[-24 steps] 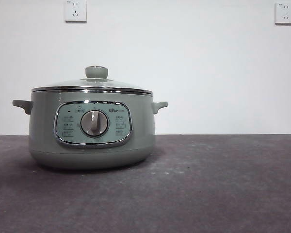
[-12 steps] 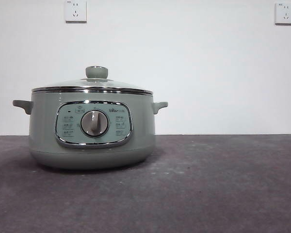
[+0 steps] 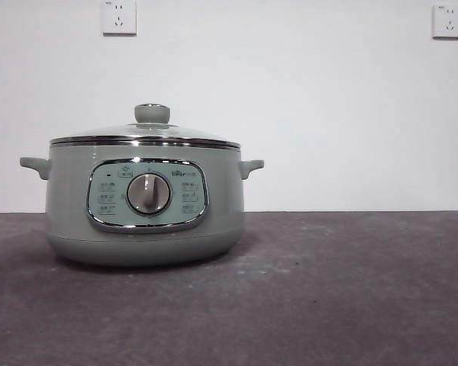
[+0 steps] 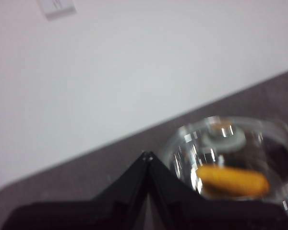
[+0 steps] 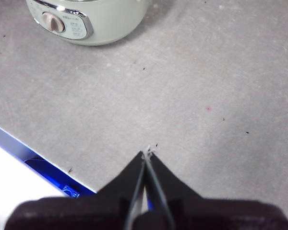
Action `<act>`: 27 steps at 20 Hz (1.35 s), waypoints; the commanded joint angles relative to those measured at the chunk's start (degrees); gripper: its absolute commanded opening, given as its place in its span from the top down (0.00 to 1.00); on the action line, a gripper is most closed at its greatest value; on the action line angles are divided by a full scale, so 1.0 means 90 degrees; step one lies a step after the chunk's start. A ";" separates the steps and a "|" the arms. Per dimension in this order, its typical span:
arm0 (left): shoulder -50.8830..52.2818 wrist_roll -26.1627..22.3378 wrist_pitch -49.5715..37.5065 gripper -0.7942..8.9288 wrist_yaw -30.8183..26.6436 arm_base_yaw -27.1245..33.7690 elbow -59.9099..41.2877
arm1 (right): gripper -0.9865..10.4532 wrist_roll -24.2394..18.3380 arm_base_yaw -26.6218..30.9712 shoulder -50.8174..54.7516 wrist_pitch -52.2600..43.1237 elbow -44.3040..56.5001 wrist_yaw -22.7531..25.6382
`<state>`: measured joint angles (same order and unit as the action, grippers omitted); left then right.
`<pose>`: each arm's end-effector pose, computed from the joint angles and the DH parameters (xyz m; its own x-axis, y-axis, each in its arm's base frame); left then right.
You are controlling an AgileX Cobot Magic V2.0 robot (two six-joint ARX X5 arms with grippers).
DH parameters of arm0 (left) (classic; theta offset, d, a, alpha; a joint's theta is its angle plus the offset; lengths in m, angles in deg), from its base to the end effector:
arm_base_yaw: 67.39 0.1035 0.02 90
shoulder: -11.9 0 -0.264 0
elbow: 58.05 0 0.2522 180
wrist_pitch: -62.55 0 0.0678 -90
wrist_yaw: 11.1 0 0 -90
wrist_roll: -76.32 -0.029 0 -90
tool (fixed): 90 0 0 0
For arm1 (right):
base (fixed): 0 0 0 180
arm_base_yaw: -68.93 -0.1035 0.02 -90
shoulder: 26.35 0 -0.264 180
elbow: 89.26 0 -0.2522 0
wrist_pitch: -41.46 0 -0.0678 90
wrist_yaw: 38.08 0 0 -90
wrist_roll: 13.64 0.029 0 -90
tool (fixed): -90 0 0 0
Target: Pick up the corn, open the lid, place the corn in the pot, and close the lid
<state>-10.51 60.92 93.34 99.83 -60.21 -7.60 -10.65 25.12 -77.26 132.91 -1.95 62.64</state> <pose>0.0939 0.0014 0.3181 0.9703 -0.2378 -0.0448 0.2414 0.9380 0.2487 0.0787 0.0681 0.4030 0.5877 0.3060 -0.7490 -0.5638 0.8188 -0.1078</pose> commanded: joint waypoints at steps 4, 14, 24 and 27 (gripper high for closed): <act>0.1098 0.0374 -0.0338 0.92 -0.0049 0.0019 -0.1977 | 0.91 -0.0002 -0.0005 0.0002 0.0175 0.0051 0.0027; 0.2465 0.0933 -0.0345 0.92 -0.0665 0.0019 -0.3835 | 0.91 -0.0005 -0.0005 0.0002 0.0177 0.0051 0.0027; 0.2397 0.0981 -0.0420 0.92 -0.0784 0.0019 -0.3866 | 0.91 -0.0002 -0.0005 0.0002 0.0175 0.0049 0.0024; 0.2358 0.0981 -0.0423 0.92 -0.0784 0.0019 -0.3866 | 0.91 -0.0002 -0.0005 0.0002 0.0175 0.0049 0.0024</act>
<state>10.71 69.49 90.11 92.92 -60.19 -41.76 -10.65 25.12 -77.26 132.91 -1.95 62.64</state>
